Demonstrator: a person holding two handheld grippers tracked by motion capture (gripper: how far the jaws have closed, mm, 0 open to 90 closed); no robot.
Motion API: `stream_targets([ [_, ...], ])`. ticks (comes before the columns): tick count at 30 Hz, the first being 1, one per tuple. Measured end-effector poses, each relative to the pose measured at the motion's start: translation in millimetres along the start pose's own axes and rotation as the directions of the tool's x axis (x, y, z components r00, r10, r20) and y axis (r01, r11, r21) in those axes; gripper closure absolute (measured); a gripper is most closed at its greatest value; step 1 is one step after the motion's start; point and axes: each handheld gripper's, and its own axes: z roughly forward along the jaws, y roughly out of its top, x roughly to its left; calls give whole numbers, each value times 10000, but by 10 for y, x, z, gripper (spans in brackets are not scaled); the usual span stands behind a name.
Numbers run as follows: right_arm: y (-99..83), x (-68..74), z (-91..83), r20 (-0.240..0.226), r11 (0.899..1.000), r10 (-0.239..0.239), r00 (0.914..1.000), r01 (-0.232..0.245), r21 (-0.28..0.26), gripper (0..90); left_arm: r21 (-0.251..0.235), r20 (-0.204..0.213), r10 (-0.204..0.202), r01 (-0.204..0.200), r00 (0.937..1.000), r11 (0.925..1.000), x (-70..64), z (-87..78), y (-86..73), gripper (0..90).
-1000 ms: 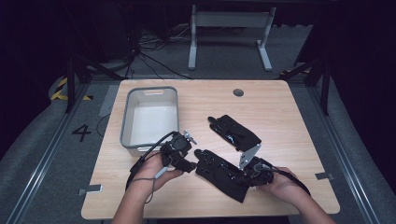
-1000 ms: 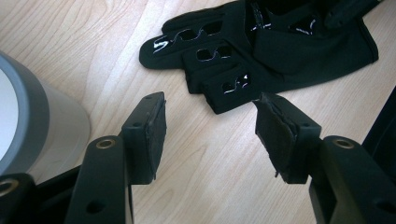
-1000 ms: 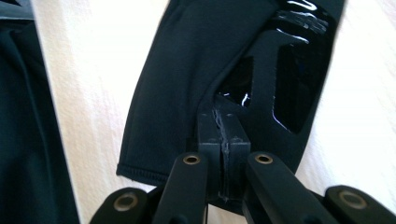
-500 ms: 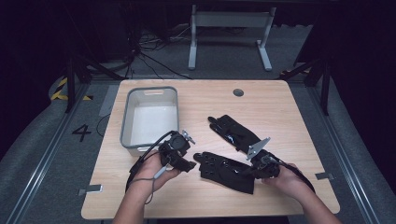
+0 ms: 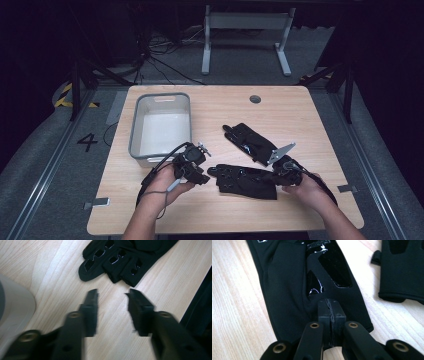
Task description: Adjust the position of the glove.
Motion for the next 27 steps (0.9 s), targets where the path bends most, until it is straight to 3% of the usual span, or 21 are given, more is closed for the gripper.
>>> stream_targets([
  [4,-2,-9,0,118,10000,55,9999,-55,-48,889,198,-37,329,-328,9995,9993,-28,26,21,782],
  [8,-2,-18,-4,379,9999,137,9992,-134,-78,889,113,-183,349,-346,9992,9993,-41,21,28,834],
  [11,2,-23,-16,428,9994,341,9985,-337,-107,889,18,-247,349,-349,9991,9994,-41,8,26,833],
  [14,14,8,-32,430,9996,208,9989,-200,-195,889,-158,-341,323,-328,9989,9993,-42,-25,26,796],
  [19,117,188,-61,13,9978,-206,9998,207,-635,889,-400,-442,208,-226,9988,9989,-43,-57,22,752],
  [22,153,259,-50,-223,9970,-492,9985,478,-604,889,-439,-393,272,-290,9989,9986,-55,-46,30,741],
  [27,158,267,-72,-200,9964,-543,9983,529,-655,889,-655,-274,418,-436,9987,9969,-74,-68,36,713],
])
